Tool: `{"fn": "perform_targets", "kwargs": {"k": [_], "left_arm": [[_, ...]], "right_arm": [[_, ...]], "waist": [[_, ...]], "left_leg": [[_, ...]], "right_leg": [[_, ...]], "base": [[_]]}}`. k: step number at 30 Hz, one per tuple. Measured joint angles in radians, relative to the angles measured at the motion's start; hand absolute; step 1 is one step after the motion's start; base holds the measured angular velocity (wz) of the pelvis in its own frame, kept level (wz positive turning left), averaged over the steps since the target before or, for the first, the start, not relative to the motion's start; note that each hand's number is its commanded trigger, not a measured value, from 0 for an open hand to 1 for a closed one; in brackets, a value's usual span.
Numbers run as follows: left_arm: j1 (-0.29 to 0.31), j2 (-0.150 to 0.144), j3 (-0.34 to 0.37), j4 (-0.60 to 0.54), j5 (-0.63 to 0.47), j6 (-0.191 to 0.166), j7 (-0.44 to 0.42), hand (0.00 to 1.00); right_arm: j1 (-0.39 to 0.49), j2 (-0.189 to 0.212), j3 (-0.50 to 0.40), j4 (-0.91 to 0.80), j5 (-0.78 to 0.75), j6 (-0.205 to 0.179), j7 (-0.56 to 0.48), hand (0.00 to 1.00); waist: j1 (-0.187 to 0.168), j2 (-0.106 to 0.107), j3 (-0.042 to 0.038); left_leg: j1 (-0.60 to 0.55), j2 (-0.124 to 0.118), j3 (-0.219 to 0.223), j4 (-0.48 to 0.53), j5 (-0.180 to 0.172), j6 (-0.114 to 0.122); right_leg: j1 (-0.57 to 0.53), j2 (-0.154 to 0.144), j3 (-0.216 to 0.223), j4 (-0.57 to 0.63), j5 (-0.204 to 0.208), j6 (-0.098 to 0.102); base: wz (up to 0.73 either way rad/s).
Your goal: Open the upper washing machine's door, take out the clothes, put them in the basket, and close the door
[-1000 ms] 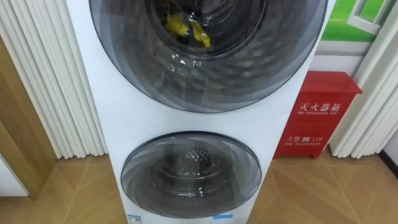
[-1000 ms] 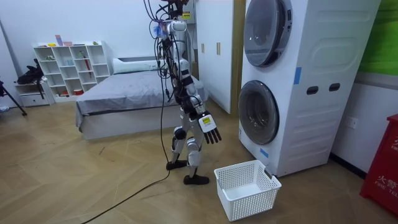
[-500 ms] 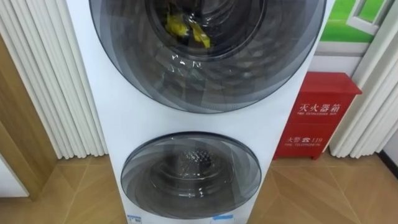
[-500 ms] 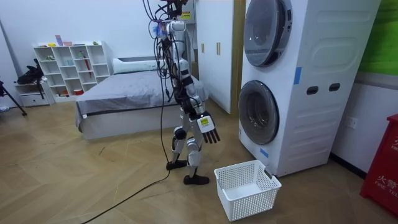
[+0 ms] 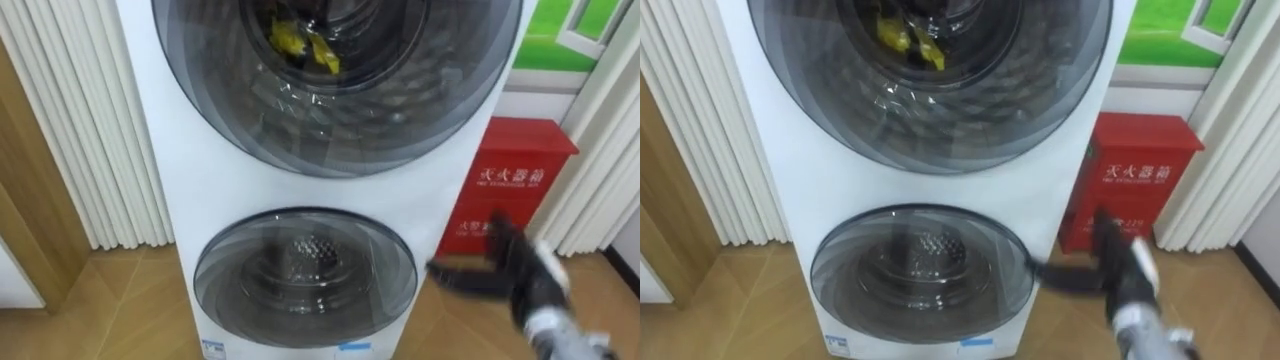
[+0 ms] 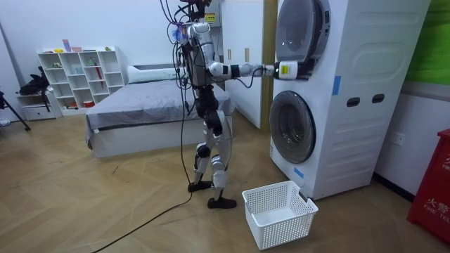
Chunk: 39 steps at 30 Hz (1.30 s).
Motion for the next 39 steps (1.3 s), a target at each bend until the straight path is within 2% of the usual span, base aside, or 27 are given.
{"fn": "perform_targets", "kwargs": {"k": [1, 5, 9, 11, 16, 18, 19, 23, 26, 29, 39], "left_arm": [[-0.004, 0.003, 0.000, 0.000, 0.000, 0.003, 0.000, 0.00], [-0.016, 0.004, -0.007, 0.000, -0.002, 0.025, 0.000, 0.00], [-0.024, 0.006, -0.006, -0.002, 0.002, 0.050, -0.001, 0.00], [-0.027, 0.008, -0.006, -0.003, 0.022, 0.060, -0.017, 0.00], [-0.008, 0.011, -0.007, -0.006, 0.027, 0.062, -0.024, 0.00], [-0.006, 0.012, -0.003, -0.011, 0.037, 0.068, -0.032, 0.00], [-0.007, 0.015, -0.003, -0.018, 0.039, 0.069, -0.041, 0.00], [-0.008, 0.029, -0.007, -0.020, 0.038, 0.071, -0.049, 0.00], [-0.008, 0.034, -0.007, -0.019, 0.037, 0.072, -0.049, 0.00], [-0.009, 0.037, -0.007, -0.019, 0.038, 0.073, -0.049, 0.00], [-0.015, 0.038, -0.011, -0.019, 0.037, 0.084, -0.049, 0.00]], "right_arm": [[-0.026, 0.000, -0.003, -0.001, -0.001, 0.002, -0.006, 0.00], [-0.115, 0.000, 0.000, -0.018, -0.009, 0.021, -0.013, 0.00], [-0.180, 0.000, 0.001, -0.085, -0.113, 0.063, -0.030, 0.00], [-0.222, -0.013, 0.000, -0.087, -0.161, 0.098, -0.055, 0.00], [-0.244, -0.038, 0.000, -0.111, -0.166, 0.103, -0.076, 0.00], [-0.246, -0.046, 0.000, -0.157, -0.167, 0.132, -0.078, 0.00], [-0.264, -0.055, 0.000, -0.186, -0.167, 0.154, -0.080, 0.00], [-0.375, -0.074, 0.019, -0.188, -0.192, 0.162, -0.099, 0.00], [-0.391, -0.090, 0.036, -0.188, -0.197, 0.163, -0.109, 0.00], [-0.391, -0.096, 0.035, -0.188, -0.197, 0.165, -0.111, 0.00], [-0.389, -0.095, 0.043, -0.274, -0.197, 0.197, -0.108, 0.00]], "waist": [[0.001, -0.007, -0.0049], [0.005, -0.016, -0.0106], [0.020, -0.018, -0.0109], [0.027, -0.021, -0.0112], [0.030, -0.032, -0.0090], [0.037, -0.034, -0.0110], [0.044, -0.035, -0.0118], [0.055, -0.035, -0.0112], [0.056, -0.038, -0.0101], [0.056, -0.049, -0.0053], [0.056, -0.046, -0.0077]], "left_leg": [[0.000, 0.000, 0.001, 0.000, 0.000, 0.000], [-0.001, -0.001, 0.006, -0.003, 0.000, 0.000], [-0.005, 0.000, 0.005, -0.002, 0.000, 0.000], [-0.007, 0.000, 0.005, -0.003, 0.000, 0.000], [-0.011, 0.000, 0.005, -0.004, 0.000, 0.000], [-0.020, -0.002, 0.009, -0.003, 0.000, 0.000], [-0.030, -0.002, 0.014, -0.002, 0.000, 0.000], [-0.031, -0.001, 0.026, 0.003, 0.001, 0.000], [-0.026, -0.001, 0.026, 0.003, 0.001, 0.000], [-0.028, -0.001, 0.028, 0.005, 0.001, 0.000], [-0.028, 0.003, 0.033, 0.005, 0.001, 0.000]], "right_leg": [[-0.001, -0.001, -0.001, 0.002, -0.001, 0.001], [-0.008, 0.000, 0.007, 0.003, -0.001, 0.002], [-0.015, 0.001, 0.009, 0.006, -0.001, 0.002], [-0.021, 0.001, 0.009, 0.010, -0.001, 0.002], [-0.027, 0.001, 0.010, 0.013, -0.001, 0.001], [-0.040, 0.000, 0.015, 0.019, -0.001, 0.001], [-0.055, 0.000, 0.020, 0.024, 0.000, -0.001], [-0.064, 0.001, 0.028, 0.035, 0.000, -0.005], [-0.060, 0.002, 0.024, 0.035, 0.000, -0.005], [-0.061, 0.001, 0.025, 0.035, 0.000, -0.006], [-0.064, 0.010, 0.038, 0.032, -0.001, -0.009]], "base": [[0.00], [-0.05], [-0.05], [0.00], [0.00], [-0.09], [-0.23], [-0.09], [0.00], [0.00], [-0.03]]}}
